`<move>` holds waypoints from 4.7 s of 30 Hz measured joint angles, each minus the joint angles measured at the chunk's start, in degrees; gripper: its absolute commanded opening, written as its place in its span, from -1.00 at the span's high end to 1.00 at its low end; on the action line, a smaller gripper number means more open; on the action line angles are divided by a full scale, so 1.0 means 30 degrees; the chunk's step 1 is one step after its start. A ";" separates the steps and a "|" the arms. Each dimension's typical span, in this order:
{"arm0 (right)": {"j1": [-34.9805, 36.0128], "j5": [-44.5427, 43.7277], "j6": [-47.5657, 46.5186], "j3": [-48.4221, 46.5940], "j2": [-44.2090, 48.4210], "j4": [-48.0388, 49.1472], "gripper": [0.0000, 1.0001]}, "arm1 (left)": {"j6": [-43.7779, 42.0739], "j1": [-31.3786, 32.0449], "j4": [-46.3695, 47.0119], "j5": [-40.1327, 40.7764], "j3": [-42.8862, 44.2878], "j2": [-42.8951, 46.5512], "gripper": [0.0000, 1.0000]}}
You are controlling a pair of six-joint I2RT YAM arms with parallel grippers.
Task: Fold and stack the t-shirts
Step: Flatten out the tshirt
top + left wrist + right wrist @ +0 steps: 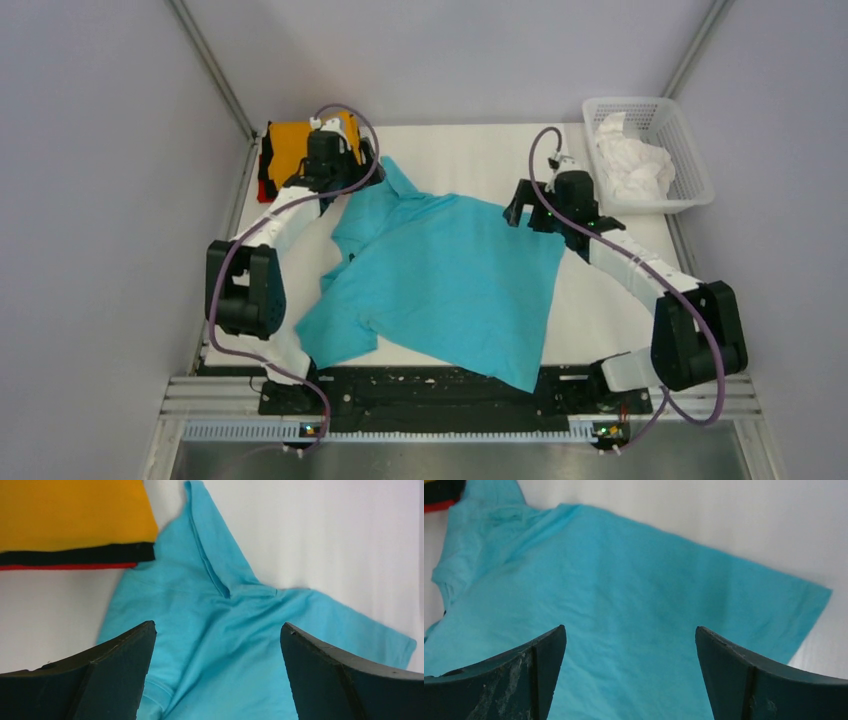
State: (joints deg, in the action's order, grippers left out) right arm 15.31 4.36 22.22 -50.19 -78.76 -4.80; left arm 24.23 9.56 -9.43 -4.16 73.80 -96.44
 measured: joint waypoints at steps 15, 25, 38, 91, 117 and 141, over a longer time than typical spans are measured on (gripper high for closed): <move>0.1093 0.0036 0.0998 0.1239 -0.3621 -0.1588 -0.97 | 0.2135 0.0685 0.0058 -0.2025 -0.1843 -0.2820 -0.98; -0.1501 -0.0102 0.1479 -0.1778 -0.6229 -0.2106 -0.97 | 0.4248 0.0685 0.1909 -0.1792 -0.3876 -0.2761 -0.97; -0.3381 -0.1384 0.0219 -0.3818 -0.7388 -0.4320 -0.97 | 0.7614 0.3264 0.2470 0.1209 -0.7664 0.0437 -0.97; -0.3264 -0.1406 -0.1399 -0.3789 -0.7337 -0.4794 -0.98 | 0.6521 0.3169 0.1078 0.0444 0.8575 -1.0695 0.53; -0.3264 -0.1996 -0.1399 -0.3249 -0.6601 -0.5399 -0.97 | 0.0867 0.3242 -0.0029 -0.0612 0.8291 -0.7599 -0.97; -0.3264 -0.1945 -0.1406 -0.3133 -0.6601 -0.5289 -0.97 | 0.4823 0.3242 0.1530 0.0270 0.5275 -0.9143 -0.98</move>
State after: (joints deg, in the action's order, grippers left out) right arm 5.52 -1.48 18.00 -59.59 -98.56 -20.67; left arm 38.70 19.29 -4.84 -3.36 89.62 -123.87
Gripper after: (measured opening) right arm 0.985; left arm 0.986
